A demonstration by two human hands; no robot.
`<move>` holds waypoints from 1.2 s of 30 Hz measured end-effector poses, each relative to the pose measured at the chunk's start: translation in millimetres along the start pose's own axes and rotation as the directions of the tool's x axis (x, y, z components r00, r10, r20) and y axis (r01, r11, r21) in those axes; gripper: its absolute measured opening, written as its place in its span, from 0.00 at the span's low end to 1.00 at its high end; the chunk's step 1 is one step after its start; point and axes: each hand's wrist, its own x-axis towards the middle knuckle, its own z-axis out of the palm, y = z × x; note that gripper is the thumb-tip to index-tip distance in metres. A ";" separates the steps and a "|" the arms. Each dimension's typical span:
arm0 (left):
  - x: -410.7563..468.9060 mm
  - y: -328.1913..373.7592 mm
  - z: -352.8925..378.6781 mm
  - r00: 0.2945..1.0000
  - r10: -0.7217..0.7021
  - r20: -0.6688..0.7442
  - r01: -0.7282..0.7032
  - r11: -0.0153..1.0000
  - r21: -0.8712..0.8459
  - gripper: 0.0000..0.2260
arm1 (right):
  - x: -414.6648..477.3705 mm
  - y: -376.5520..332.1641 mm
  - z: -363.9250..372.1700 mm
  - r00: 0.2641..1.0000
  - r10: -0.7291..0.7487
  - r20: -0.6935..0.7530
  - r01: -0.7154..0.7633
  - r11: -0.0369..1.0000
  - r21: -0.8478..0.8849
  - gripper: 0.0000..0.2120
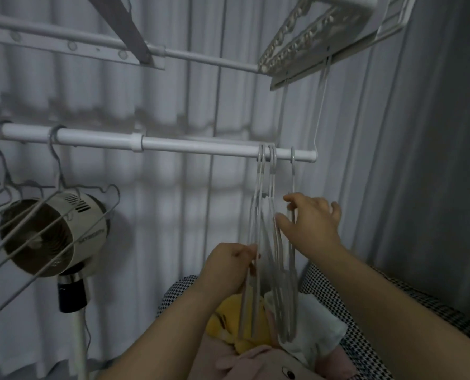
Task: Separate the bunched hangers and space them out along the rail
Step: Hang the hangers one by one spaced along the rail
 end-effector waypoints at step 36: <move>-73.8 -21.4 -197.2 0.956 -0.109 -0.274 -0.052 0.852 -0.521 0.13 | 57.9 -152.5 41.8 0.933 -0.357 -0.039 0.353 0.931 -0.091 0.29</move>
